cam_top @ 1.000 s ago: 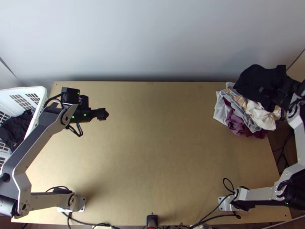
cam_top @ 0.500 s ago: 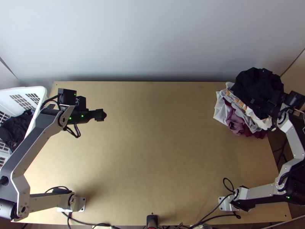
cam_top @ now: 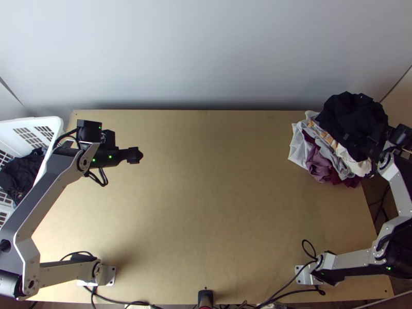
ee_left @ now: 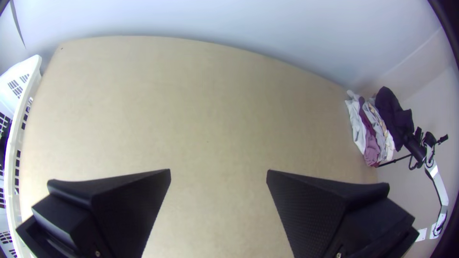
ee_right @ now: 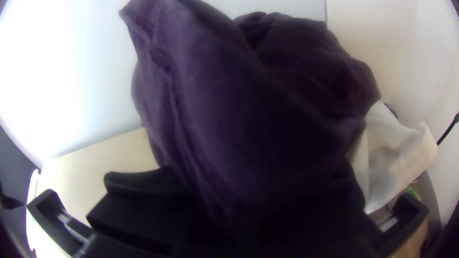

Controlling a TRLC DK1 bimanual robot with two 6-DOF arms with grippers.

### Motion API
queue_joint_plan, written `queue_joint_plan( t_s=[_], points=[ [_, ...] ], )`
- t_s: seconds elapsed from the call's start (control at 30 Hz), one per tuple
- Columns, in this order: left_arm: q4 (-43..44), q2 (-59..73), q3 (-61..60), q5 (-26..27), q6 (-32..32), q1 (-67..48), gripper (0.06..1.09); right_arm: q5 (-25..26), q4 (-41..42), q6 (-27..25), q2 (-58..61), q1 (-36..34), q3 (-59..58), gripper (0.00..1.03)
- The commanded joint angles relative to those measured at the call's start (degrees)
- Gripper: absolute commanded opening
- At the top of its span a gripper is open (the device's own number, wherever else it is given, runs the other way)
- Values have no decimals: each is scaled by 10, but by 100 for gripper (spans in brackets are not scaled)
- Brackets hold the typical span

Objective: Fold the t-shirt

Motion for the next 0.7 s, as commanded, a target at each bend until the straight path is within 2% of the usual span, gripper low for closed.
queue_joint_plan(
  t_s=[0.0,0.13,0.17,0.23,0.3,0.33,0.43,0.47,0.67],
  points=[
    [-1,-4,0,1,2,7,103,-1,0,2,-41,18,-20,3],
    [-1,-4,1,2,3,8,103,-1,2,0,-50,26,-27,3],
    [0,-4,1,2,3,8,103,-1,2,0,-51,28,-31,9],
    [0,-4,1,3,3,10,103,-1,2,-3,-57,33,-41,38],
    [-1,-4,1,3,4,11,103,0,-4,-5,-60,35,-46,80],
    [-1,-4,1,3,6,11,103,0,-9,-5,-61,36,-46,92],
    [-1,-4,1,4,9,14,103,0,-18,-14,-67,41,-42,95],
    [-1,-4,1,5,10,16,103,0,-25,-19,-69,43,-41,99],
    [-4,-6,8,13,17,29,103,0,-62,-29,-81,44,-32,99]
  ],
)
